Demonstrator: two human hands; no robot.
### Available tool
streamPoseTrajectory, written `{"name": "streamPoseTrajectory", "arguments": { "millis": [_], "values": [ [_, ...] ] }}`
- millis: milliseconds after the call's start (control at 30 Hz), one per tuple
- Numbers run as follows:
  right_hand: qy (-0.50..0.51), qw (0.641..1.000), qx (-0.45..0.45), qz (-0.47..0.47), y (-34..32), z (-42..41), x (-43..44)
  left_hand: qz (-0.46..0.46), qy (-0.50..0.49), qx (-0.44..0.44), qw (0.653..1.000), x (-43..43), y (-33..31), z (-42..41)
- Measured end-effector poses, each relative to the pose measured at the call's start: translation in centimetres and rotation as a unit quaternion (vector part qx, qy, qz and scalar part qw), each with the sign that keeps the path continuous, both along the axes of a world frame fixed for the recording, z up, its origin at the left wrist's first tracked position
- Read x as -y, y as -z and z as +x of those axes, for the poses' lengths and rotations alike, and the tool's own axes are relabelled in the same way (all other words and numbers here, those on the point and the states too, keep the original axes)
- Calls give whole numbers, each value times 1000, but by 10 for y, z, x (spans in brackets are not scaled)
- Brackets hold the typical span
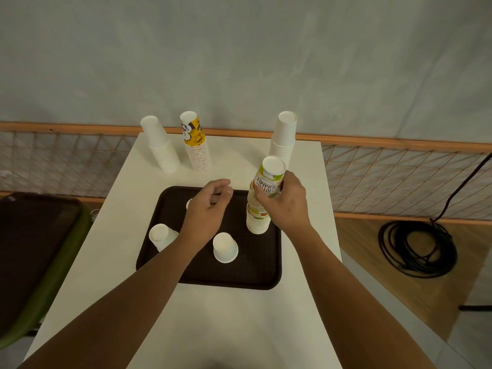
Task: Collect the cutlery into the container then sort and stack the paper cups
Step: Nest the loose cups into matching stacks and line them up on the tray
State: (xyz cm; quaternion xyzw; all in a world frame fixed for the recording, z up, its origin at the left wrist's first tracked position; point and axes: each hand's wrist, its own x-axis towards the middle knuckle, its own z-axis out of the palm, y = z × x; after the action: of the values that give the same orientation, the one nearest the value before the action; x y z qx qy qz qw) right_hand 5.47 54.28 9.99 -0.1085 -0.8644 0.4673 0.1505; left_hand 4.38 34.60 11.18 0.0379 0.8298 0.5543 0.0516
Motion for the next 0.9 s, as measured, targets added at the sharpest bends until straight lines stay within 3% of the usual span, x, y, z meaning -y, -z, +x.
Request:
{"name": "streamPoseTrajectory", "arguments": {
  "millis": [367,567,700,900],
  "values": [
    [-25,999,25,12,33,4,12,-120,152,-83,978,-30,-13,-15],
    [-79,996,23,28,22,6,2,-113,112,-84,984,-40,-15,-16],
    [-122,987,92,51,14,10,-23,-97,54,-60,992,-50,-33,-25],
    [-65,996,67,5,-8,3,-63,-18,0,-10,1000,-68,-57,-52]
  ]
}}
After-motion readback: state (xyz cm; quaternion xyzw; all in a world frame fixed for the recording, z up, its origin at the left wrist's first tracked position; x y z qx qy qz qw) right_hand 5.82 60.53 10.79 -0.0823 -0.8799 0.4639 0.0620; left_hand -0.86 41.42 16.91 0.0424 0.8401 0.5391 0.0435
